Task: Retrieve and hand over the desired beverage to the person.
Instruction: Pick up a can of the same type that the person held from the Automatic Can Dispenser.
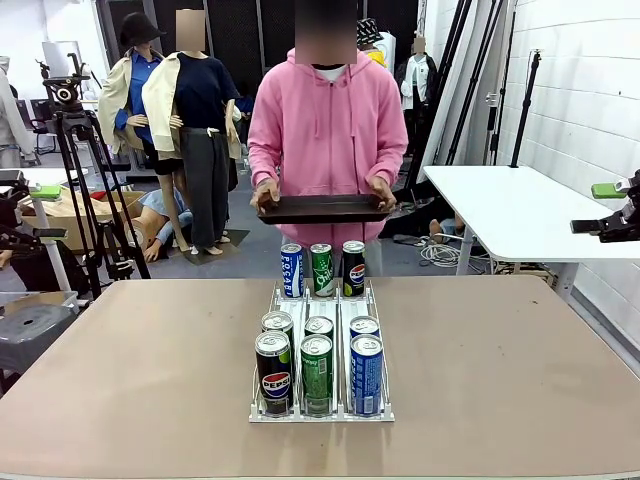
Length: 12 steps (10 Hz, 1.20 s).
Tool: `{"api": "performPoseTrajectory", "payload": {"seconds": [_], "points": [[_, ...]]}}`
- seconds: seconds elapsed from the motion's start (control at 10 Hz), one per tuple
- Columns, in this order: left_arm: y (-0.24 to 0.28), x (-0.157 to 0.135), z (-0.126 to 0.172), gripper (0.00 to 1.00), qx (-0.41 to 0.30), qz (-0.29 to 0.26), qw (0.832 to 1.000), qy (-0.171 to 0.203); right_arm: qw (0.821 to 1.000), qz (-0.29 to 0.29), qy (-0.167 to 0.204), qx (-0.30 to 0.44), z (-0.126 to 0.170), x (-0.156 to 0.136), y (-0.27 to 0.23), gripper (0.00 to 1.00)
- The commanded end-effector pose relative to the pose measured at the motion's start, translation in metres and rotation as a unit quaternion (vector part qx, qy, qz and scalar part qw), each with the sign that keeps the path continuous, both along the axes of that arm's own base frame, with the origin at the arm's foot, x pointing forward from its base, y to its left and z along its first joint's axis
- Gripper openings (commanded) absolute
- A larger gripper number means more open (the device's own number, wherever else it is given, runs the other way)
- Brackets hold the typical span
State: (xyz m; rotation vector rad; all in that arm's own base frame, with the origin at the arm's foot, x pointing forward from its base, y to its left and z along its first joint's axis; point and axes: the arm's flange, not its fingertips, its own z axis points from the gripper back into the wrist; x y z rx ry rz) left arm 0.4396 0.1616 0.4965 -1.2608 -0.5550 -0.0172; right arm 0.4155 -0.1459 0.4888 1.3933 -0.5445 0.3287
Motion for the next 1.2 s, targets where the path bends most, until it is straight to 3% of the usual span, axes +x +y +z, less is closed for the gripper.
{"api": "performPoseTrajectory", "payload": {"seconds": [0.0,1.1], "points": [[0.0001,-0.0027,-0.0006,1.0,-0.002,-0.002,1.0,-0.001,1.0,0.003,0.003,0.007,-0.0012,-0.0011,0.0007,1.0],[0.0001,-0.0027,-0.0006,1.0,-0.002,-0.002,1.0,-0.001,1.0,0.003,0.003,0.007,-0.0012,-0.0011,0.0007,1.0]]}}
